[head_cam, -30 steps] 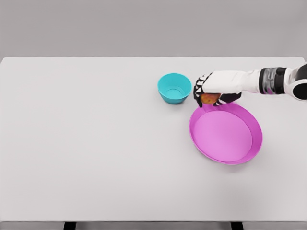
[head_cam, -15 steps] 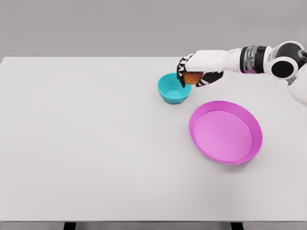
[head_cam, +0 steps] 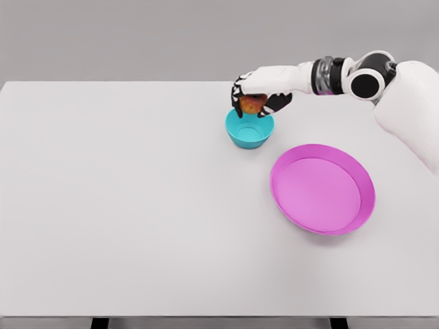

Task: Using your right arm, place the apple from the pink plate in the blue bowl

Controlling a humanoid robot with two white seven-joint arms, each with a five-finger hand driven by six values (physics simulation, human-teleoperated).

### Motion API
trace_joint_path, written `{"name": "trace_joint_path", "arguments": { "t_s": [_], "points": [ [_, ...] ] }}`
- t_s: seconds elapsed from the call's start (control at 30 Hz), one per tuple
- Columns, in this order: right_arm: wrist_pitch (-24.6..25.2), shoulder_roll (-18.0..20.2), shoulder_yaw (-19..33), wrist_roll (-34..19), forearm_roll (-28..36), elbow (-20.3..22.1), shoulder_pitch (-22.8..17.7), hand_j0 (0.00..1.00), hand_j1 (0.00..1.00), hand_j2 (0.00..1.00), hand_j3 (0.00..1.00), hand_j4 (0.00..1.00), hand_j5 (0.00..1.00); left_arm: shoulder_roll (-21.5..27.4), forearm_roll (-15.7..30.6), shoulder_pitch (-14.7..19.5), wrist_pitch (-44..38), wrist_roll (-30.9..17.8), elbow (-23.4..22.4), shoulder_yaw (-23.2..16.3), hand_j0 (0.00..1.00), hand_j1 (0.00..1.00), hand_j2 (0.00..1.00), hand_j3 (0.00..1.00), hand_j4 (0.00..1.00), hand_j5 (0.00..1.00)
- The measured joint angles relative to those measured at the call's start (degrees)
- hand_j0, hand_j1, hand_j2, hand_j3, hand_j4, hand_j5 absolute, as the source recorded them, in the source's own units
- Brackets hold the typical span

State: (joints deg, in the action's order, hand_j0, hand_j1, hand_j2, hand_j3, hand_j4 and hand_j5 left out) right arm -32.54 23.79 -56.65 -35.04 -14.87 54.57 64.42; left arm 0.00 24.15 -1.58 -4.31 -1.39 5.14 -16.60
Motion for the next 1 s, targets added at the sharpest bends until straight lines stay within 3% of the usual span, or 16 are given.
{"name": "trace_joint_path", "arguments": {
  "t_s": [0.23, 0.37, 0.4, 0.47, 0.53, 0.57, 0.7, 0.8, 0.87, 1.0],
  "points": [
    [-1.8, -1.8, -0.1, 0.0, -0.5, -3.7, -0.1, 0.45, 0.45, 0.45, 0.45, 0.45, 0.45, 0.0, 0.0, 0.0, 0.0, 0.0, 0.0, 0.0, 1.0, 1.0, 1.0, 1.0, 1.0, 1.0],
    [-1.8, -1.9, 0.0, 0.0, -1.0, -3.7, -0.1, 0.64, 0.64, 0.64, 0.64, 0.64, 0.64, 0.0, 0.0, 0.0, 0.0, 0.0, 0.0, 0.0, 1.0, 1.0, 1.0, 1.0, 1.0, 1.0],
    [-1.7, -1.9, 0.0, 0.0, -1.0, -3.7, -0.2, 0.75, 0.75, 0.75, 0.75, 0.75, 0.75, 0.0, 0.0, 0.0, 0.0, 0.0, 0.0, 0.0, 1.0, 1.0, 1.0, 1.0, 1.0, 1.0],
    [-1.6, -1.9, 0.0, 0.0, -1.1, -3.5, -0.2, 0.77, 0.77, 0.77, 0.77, 0.77, 0.77, 0.0, 0.0, 0.0, 0.0, 0.0, 0.0, 0.0, 1.0, 1.0, 1.0, 1.0, 1.0, 1.0],
    [-1.4, -1.9, 0.0, 0.0, -1.1, -3.4, -0.2, 0.84, 0.84, 0.84, 0.84, 0.84, 0.84, 0.0, 0.0, 0.0, 0.0, 0.0, 0.0, 0.0, 1.0, 1.0, 1.0, 1.0, 1.0, 1.0],
    [-1.4, -1.9, 0.0, 0.0, -1.2, -3.4, -0.2, 0.92, 0.92, 0.92, 0.92, 0.92, 0.92, 0.0, 0.0, 0.0, 0.0, 0.0, 0.0, 0.0, 1.0, 1.0, 1.0, 1.0, 1.0, 1.0],
    [-1.4, -1.6, 0.0, 0.0, -1.2, -2.8, -0.5, 1.0, 1.0, 1.0, 1.0, 1.0, 1.0, 0.0, 0.0, 0.0, 0.0, 0.0, 0.0, 0.0, 1.0, 1.0, 1.0, 1.0, 1.0, 1.0],
    [-1.3, -1.1, 0.2, 0.0, -1.2, -1.5, -0.6, 1.0, 1.0, 1.0, 1.0, 1.0, 1.0, 0.0, 0.0, 0.0, 0.0, 0.0, 0.0, 0.0, 1.0, 1.0, 1.0, 1.0, 1.0, 1.0],
    [-1.2, 1.4, 0.6, 0.0, -1.2, 2.3, -1.5, 1.0, 1.0, 1.0, 1.0, 1.0, 1.0, 0.0, 0.0, 0.0, 0.0, 0.0, 0.0, 0.0, 1.0, 1.0, 1.0, 1.0, 1.0, 1.0],
    [0.4, 13.5, 4.4, 0.0, -0.7, 20.6, -8.5, 1.0, 1.0, 1.0, 1.0, 1.0, 1.0, 0.0, 0.0, 0.0, 0.0, 0.0, 0.0, 0.0, 1.0, 1.0, 1.0, 1.0, 1.0, 1.0]
  ]
}}
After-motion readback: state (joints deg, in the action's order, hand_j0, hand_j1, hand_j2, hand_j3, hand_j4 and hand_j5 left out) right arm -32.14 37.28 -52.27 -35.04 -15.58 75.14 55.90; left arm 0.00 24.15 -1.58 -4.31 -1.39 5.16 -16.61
